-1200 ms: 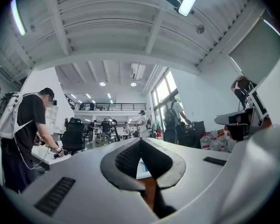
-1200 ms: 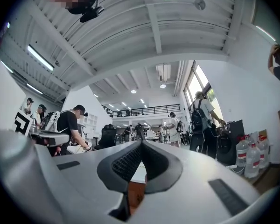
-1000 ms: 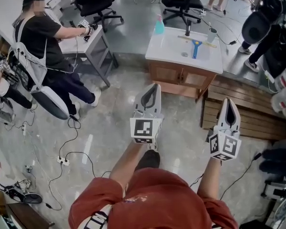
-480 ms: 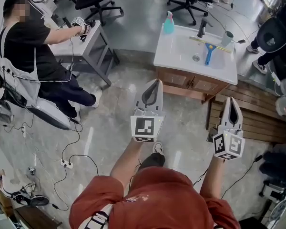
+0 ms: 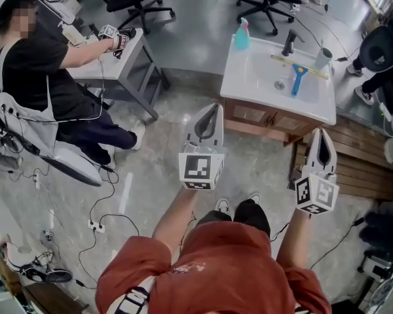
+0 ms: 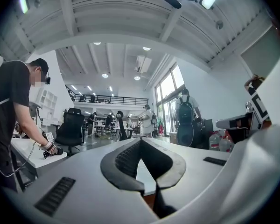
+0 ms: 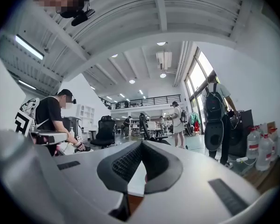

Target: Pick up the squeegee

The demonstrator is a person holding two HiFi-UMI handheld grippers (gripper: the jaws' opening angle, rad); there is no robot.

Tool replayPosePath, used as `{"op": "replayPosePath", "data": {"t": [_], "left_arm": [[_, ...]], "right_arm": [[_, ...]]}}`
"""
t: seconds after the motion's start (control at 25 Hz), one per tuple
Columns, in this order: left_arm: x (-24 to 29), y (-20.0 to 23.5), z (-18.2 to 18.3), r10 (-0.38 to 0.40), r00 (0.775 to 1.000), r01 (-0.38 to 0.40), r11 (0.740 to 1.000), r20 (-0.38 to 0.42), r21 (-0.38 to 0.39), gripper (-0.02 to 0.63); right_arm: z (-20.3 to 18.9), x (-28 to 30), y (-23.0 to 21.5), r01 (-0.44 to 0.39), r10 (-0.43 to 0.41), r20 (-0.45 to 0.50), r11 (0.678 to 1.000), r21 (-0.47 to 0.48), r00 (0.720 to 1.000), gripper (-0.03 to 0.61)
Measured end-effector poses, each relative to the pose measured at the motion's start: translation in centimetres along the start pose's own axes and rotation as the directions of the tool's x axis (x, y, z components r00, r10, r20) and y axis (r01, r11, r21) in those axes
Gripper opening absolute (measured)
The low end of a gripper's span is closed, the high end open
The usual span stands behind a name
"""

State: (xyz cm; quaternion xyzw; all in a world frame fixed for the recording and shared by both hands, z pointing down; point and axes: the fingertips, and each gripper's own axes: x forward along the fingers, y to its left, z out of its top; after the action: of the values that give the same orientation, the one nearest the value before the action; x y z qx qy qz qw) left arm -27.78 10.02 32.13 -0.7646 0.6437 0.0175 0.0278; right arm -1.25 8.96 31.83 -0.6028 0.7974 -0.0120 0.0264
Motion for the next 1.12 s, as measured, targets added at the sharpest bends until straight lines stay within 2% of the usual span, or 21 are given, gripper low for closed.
{"op": "replayPosePath", "data": {"t": [0.2,0.4,0.56,0.76,0.88,1.12], "left_arm": [[2.8,-0.9,-0.2,-0.016,1.0,0.016,1.0,-0.01,0.012,0.014],[7.8,-3.5,-1.4,-0.045,0.999,0.045,0.999,-0.024,0.015,0.014],[13.9,-6.1,-2.5,-0.07,0.997,0.072,0.997,-0.042,0.039,0.014],[22.5,-10.2,-4.4,-0.088,0.992,0.093,0.994,-0.085,0.062,0.014],[26.8,-11.4,-4.8,-0.08,0.992,0.086,0.994,-0.093,0.065,0.014],[34.4,-13.3,-6.5,-0.057,0.992,0.064,0.996,-0.11,0.06,0.014]], "right_arm": [[-0.3,2.0,-1.5,-0.009,0.008,0.006,0.999,0.049,1.0,0.008],[-1.6,5.0,-5.6,0.025,-0.025,0.005,0.998,0.051,1.0,0.008],[-3.3,9.0,-10.2,0.048,-0.046,-0.015,0.992,0.116,0.999,0.009],[-4.6,15.1,-17.0,0.063,-0.057,-0.055,0.99,0.126,0.997,0.009],[-5.1,18.5,-20.1,0.076,-0.067,-0.064,0.987,0.139,0.996,0.008],[-6.5,25.2,-25.2,0.044,-0.031,-0.091,0.989,0.142,0.995,0.009]]}}
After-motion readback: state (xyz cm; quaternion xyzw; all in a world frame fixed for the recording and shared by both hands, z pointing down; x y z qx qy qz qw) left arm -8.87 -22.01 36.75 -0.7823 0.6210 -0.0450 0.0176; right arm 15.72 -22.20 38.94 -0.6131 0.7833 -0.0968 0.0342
